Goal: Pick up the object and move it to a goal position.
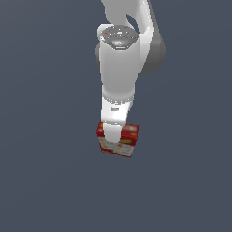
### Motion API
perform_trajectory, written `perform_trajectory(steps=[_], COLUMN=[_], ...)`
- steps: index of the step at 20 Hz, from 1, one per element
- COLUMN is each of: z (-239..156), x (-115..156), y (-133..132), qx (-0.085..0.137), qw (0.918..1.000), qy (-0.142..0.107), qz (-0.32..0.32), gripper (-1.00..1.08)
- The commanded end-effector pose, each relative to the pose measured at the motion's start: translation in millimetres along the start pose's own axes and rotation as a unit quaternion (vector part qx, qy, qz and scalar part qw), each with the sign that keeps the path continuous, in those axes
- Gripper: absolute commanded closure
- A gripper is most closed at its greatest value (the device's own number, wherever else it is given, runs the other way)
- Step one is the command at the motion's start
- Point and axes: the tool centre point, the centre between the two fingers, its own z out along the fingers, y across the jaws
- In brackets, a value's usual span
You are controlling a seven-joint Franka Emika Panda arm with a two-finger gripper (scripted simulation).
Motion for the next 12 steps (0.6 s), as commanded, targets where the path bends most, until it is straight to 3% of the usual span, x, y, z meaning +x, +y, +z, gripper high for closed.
perform_trajectory(steps=[1,12], z=[0.0,36.7], x=[0.0,-0.3], y=[0.0,-1.1], qx=[0.0,0.0], qw=[1.0,1.0], qy=[0.0,0.0], qz=[0.0,-0.002], gripper=[-0.92,-0.92])
